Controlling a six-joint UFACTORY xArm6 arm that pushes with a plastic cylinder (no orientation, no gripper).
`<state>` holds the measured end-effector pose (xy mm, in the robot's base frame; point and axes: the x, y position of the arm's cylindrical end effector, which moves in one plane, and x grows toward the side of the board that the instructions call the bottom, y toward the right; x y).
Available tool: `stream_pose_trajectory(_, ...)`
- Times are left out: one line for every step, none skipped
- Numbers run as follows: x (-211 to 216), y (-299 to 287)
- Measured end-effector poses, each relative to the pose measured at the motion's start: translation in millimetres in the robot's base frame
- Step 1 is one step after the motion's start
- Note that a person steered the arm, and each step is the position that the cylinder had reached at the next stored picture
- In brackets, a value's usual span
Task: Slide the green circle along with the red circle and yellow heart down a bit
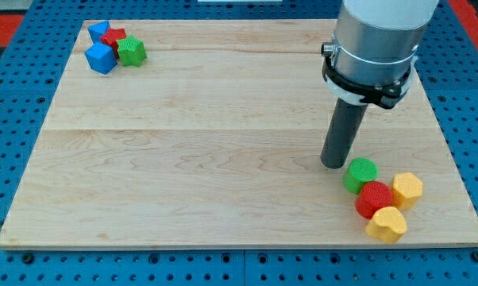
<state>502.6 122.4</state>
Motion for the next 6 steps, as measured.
stream_pose_trajectory(1, 0)
stream_pose_trajectory(1, 5)
stream_pose_trajectory(2, 7)
stream_pose_trajectory(6, 8)
stream_pose_trajectory(11, 8)
stream_pose_trajectory(12, 8)
